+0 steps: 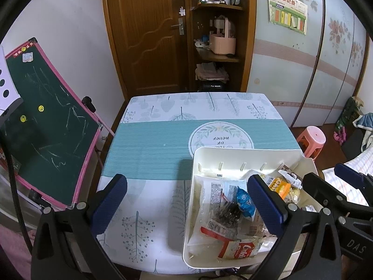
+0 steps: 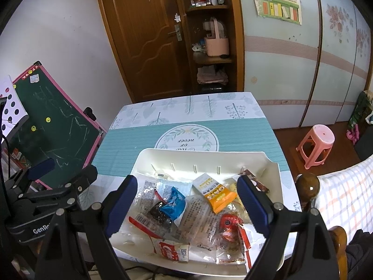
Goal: Organize snacks
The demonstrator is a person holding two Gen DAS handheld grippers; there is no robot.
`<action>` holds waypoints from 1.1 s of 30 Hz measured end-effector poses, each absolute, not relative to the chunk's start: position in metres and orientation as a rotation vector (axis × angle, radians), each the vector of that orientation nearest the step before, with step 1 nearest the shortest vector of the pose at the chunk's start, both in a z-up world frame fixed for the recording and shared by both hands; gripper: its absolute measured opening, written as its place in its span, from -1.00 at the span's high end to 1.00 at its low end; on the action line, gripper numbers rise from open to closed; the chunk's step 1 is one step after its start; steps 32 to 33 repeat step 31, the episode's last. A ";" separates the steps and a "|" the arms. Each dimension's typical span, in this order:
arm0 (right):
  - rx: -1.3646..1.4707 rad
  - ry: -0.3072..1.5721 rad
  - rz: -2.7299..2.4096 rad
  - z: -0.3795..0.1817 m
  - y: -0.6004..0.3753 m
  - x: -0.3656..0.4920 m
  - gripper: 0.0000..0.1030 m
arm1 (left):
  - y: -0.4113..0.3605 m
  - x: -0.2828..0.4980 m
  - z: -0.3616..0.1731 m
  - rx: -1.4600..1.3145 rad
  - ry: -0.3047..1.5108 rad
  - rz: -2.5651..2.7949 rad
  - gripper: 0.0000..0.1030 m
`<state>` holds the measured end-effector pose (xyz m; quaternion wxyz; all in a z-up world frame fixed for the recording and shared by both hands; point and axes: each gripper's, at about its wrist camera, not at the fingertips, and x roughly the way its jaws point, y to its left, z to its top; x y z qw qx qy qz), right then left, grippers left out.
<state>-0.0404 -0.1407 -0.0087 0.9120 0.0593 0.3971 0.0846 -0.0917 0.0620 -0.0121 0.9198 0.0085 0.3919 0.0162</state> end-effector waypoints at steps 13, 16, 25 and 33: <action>0.125 0.827 0.184 -0.011 -0.139 -0.043 -0.71 | 0.065 -0.093 -0.017 0.004 0.825 0.026 -0.99; 0.126 0.827 0.185 -0.011 -0.139 -0.043 -0.71 | 0.065 -0.093 -0.017 0.005 0.825 0.027 -0.99; 0.131 0.838 0.186 -0.016 -0.137 -0.044 -0.71 | 0.065 -0.095 -0.020 0.007 0.834 0.028 -0.99; 0.142 0.844 0.190 -0.020 -0.137 -0.044 -0.71 | 0.066 -0.094 -0.022 0.011 0.842 0.026 -0.99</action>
